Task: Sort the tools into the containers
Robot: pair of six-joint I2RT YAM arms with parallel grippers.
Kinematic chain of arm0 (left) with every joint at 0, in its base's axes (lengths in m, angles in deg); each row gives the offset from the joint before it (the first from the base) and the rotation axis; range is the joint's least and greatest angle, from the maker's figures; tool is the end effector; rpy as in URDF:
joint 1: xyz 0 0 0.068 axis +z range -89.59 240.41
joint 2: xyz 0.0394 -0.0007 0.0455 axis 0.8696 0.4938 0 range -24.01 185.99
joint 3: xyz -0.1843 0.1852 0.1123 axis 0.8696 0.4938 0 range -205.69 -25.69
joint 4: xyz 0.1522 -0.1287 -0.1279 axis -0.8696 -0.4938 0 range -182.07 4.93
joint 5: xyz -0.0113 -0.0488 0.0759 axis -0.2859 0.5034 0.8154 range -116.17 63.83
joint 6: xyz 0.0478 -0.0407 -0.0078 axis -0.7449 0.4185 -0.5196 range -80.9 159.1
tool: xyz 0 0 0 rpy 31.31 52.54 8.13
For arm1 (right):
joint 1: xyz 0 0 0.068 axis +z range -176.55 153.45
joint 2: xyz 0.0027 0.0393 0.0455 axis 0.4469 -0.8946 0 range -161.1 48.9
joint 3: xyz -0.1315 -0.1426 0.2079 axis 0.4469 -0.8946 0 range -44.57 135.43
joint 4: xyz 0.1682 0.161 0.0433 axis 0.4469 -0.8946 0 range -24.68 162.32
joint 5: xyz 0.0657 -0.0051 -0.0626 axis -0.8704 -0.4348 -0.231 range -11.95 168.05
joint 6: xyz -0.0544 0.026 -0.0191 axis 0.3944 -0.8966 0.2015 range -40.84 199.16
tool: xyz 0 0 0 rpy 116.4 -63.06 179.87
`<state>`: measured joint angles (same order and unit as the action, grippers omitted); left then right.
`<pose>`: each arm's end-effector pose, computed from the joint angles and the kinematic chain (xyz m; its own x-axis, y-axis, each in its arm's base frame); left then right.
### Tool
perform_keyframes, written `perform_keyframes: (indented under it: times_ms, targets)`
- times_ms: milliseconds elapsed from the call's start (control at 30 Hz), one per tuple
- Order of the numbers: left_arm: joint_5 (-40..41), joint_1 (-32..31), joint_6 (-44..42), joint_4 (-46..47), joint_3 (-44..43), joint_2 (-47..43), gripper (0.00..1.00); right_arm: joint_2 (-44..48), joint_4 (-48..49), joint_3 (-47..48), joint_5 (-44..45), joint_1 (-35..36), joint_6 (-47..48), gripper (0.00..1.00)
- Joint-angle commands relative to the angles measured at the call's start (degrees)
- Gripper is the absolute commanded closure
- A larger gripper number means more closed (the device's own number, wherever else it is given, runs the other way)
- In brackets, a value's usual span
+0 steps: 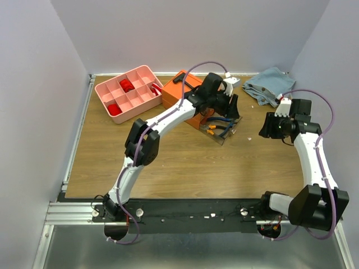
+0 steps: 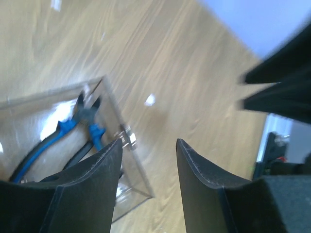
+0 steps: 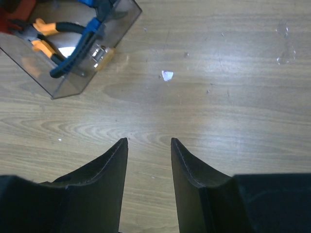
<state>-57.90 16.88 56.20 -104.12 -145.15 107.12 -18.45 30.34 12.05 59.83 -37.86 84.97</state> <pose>0.3644 -0.3814 0.2769 -0.6226 0.2464 -0.7428 0.7643 0.3952 -0.5095 0.2113 -0.0266 0.2908 -0.7761 0.0574 -0.6280 -0.0783 0.9794 0.1862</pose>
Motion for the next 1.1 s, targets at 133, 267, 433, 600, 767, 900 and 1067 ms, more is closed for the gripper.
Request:
perform_keyframes:
  times_ms: [133, 267, 433, 600, 767, 900, 1067]
  targets:
    - [0.60, 1.86, -4.18, 3.58, 0.60, -17.38, 0.43, -11.38, 2.86, 9.73, -7.71, -0.38, -5.35, 0.52]
    - [8.60, 9.57, -7.34, 4.02, 8.70, -24.33, 0.80, -18.86, 3.92, 13.25, -6.22, -0.38, -8.70, 0.81]
    - [19.31, 19.61, -6.47, 1.56, 14.85, -26.45, 1.00, -27.81, 4.36, 15.53, -9.20, 0.23, -13.45, 0.99]
    - [26.18, 26.03, -10.16, 0.94, 15.05, -22.51, 1.00, -36.35, 6.55, 17.99, -13.86, 2.08, -15.29, 0.99]
    - [31.02, 28.24, -13.67, 0.51, 11.80, -15.40, 1.00, -42.76, 5.25, 23.44, -16.40, 5.24, -16.44, 0.99]
    - [30.85, 28.32, -15.26, 0.68, 8.98, -10.99, 1.00, -46.19, 4.36, 27.22, -18.69, 8.23, -16.87, 0.99]
    - [26.37, 27.44, -16.23, 1.21, 8.28, -8.53, 1.00, -48.66, 4.62, 28.81, -20.71, 9.90, -18.63, 0.99]
